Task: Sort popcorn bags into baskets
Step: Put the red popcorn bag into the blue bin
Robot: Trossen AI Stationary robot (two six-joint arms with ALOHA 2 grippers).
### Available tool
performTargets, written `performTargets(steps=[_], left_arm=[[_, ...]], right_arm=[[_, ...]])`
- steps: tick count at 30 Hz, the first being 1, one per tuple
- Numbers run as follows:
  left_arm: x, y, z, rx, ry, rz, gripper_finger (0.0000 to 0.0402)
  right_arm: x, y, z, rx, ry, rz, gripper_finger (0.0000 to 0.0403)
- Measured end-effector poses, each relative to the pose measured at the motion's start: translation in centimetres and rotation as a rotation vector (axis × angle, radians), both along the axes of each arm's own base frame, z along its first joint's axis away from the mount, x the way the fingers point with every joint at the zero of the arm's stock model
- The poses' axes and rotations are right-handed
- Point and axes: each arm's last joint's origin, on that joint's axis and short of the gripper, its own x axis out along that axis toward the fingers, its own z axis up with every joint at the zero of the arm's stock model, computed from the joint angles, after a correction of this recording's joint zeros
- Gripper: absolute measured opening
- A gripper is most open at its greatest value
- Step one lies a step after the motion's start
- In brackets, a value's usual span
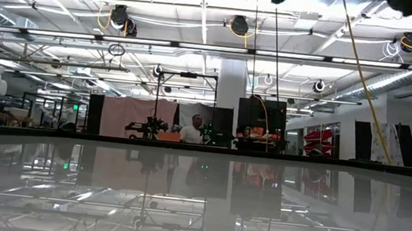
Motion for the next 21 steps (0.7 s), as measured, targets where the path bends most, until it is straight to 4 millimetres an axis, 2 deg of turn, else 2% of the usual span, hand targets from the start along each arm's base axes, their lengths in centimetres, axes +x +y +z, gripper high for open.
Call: performTargets(steps=[4,7,11,17,21], left_arm=[[-1.4,0.0,0.4,-0.058,0.04,-0.022,0.0203],[-1.4,0.0,-0.1,-0.066,0.071,0.004,0.0222],[0.3,0.3,-1.7,-0.1,0.141,0.047,0.0233],[3.5,1.3,-5.0,-0.176,0.276,0.003,0.0234],[5.4,2.1,-7.1,-0.229,0.352,-0.004,0.0234]], right_arm=[[-1.1,-0.4,-1.1,0.092,0.296,0.008,0.0012],[-1.6,-0.6,-2.2,0.148,0.45,-0.012,0.0013],[-1.8,-0.6,-3.4,0.185,0.557,-0.006,0.0012],[-1.6,-0.2,-4.0,0.22,0.605,0.113,0.0012],[-1.9,-0.3,-4.8,0.204,0.69,0.099,0.0012]])
